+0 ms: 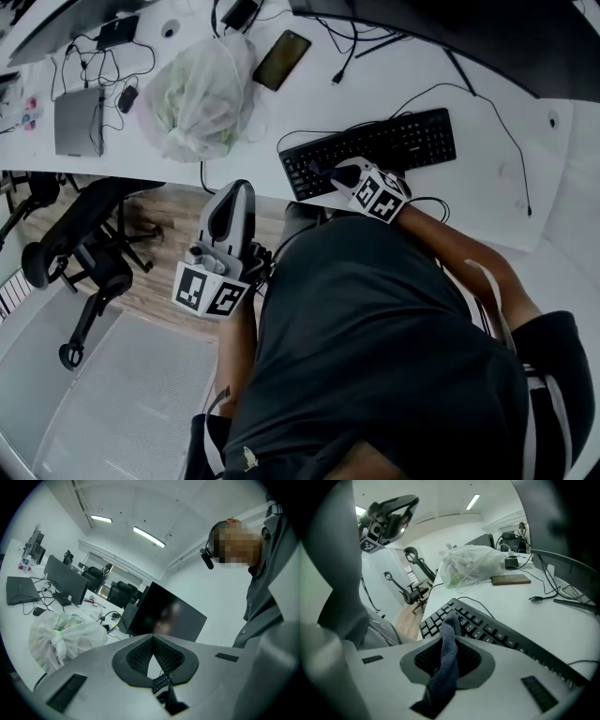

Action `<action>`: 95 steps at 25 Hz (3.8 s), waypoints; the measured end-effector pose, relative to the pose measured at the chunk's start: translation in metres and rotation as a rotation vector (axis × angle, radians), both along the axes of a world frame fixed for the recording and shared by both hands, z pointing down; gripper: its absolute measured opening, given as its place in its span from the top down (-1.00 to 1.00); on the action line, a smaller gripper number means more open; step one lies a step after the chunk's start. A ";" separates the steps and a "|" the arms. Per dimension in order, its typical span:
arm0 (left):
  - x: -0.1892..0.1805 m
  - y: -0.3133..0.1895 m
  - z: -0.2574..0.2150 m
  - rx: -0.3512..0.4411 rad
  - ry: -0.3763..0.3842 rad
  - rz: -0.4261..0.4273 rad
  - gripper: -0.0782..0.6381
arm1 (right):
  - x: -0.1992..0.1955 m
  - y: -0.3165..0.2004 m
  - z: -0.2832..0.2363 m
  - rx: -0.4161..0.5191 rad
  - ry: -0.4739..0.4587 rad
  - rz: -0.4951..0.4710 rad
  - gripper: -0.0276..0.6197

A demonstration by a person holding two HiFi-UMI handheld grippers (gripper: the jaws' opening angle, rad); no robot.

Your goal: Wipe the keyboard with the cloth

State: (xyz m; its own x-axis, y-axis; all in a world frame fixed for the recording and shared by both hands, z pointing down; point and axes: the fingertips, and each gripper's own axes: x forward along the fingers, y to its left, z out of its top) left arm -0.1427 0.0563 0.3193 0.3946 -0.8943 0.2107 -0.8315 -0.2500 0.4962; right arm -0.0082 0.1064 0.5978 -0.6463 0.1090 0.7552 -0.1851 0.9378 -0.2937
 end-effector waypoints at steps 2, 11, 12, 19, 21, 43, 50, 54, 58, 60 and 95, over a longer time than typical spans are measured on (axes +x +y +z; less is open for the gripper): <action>-0.001 0.001 0.002 -0.004 0.003 -0.002 0.77 | 0.000 0.001 -0.001 -0.033 0.004 -0.021 0.72; -0.006 0.004 0.003 -0.002 0.010 -0.014 0.77 | -0.023 0.040 -0.001 -0.203 0.044 -0.077 0.72; -0.008 0.004 0.004 -0.003 0.011 -0.018 0.77 | -0.023 0.047 0.000 -0.239 0.047 -0.086 0.72; -0.010 0.005 0.011 -0.011 0.027 -0.024 0.77 | -0.037 0.041 0.005 -0.202 0.066 -0.167 0.72; -0.008 0.003 0.011 -0.010 0.032 -0.022 0.77 | -0.043 0.046 0.005 -0.201 0.080 -0.227 0.72; -0.010 -0.015 0.045 -0.094 0.075 -0.011 0.77 | -0.039 -0.129 -0.011 0.070 0.072 0.184 0.72; -0.016 -0.011 0.053 -0.119 0.085 -0.024 0.77 | -0.057 -0.091 -0.008 0.136 0.050 0.059 0.72; -0.018 -0.011 0.055 -0.122 0.085 -0.030 0.77 | -0.076 -0.066 -0.005 0.184 0.042 -0.029 0.72; -0.021 -0.009 0.056 -0.123 0.087 -0.038 0.77 | -0.065 -0.074 -0.007 0.143 0.010 0.033 0.72; -0.021 -0.008 0.057 -0.124 0.088 -0.040 0.77 | -0.050 -0.081 -0.007 0.144 0.013 0.061 0.72; -0.013 -0.007 0.074 -0.152 0.106 -0.037 0.77 | -0.033 -0.074 -0.010 0.237 0.090 0.082 0.72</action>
